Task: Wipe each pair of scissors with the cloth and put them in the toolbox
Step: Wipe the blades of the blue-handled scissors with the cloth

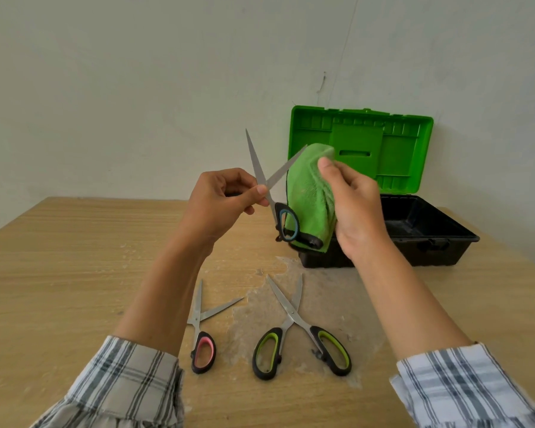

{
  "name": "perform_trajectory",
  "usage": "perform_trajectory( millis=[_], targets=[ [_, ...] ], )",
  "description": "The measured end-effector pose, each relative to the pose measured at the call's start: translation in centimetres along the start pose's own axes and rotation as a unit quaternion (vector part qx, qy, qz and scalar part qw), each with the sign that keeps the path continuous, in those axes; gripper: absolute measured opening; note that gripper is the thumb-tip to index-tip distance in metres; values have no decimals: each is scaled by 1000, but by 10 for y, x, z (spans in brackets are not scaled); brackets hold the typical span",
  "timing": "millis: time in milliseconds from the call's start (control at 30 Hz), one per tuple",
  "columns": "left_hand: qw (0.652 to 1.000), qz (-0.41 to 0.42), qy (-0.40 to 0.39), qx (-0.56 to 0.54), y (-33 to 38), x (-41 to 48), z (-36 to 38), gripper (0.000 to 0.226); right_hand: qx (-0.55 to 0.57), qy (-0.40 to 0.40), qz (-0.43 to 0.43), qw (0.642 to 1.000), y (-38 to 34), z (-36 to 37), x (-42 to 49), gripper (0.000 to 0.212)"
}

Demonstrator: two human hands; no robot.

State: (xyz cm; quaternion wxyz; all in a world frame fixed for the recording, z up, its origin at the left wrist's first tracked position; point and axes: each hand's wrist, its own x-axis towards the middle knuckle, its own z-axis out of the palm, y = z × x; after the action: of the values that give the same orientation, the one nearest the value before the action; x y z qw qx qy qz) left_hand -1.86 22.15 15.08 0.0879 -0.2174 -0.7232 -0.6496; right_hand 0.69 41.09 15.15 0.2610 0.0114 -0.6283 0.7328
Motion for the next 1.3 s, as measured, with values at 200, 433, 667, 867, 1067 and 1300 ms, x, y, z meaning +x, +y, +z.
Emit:
perform_trajectory(
  millis=[200,433,667,867,1067,1300],
  targets=[
    [1000,15,-8,-3,1,-1,6,13,-29,-66,-3,997,12,17,-22,16],
    [999,34,-18,27,-2,0,11,15,-54,-45,-32,997,15,21,-22,7],
    [998,29,-27,44,-2,-1,9,14,-74,-20,-46,996,19,23,-18,6],
    [998,16,-34,43,1,-2,7,12,-42,7,-18,999,12,19,-4,8],
    [997,3,-47,54,2,-2,3,11,-22,16,-3,1000,4,10,4,8],
    [994,-11,-64,90,3,-2,-16,9,-58,-3,-69,996,-28,-29,26,15]
  ],
)
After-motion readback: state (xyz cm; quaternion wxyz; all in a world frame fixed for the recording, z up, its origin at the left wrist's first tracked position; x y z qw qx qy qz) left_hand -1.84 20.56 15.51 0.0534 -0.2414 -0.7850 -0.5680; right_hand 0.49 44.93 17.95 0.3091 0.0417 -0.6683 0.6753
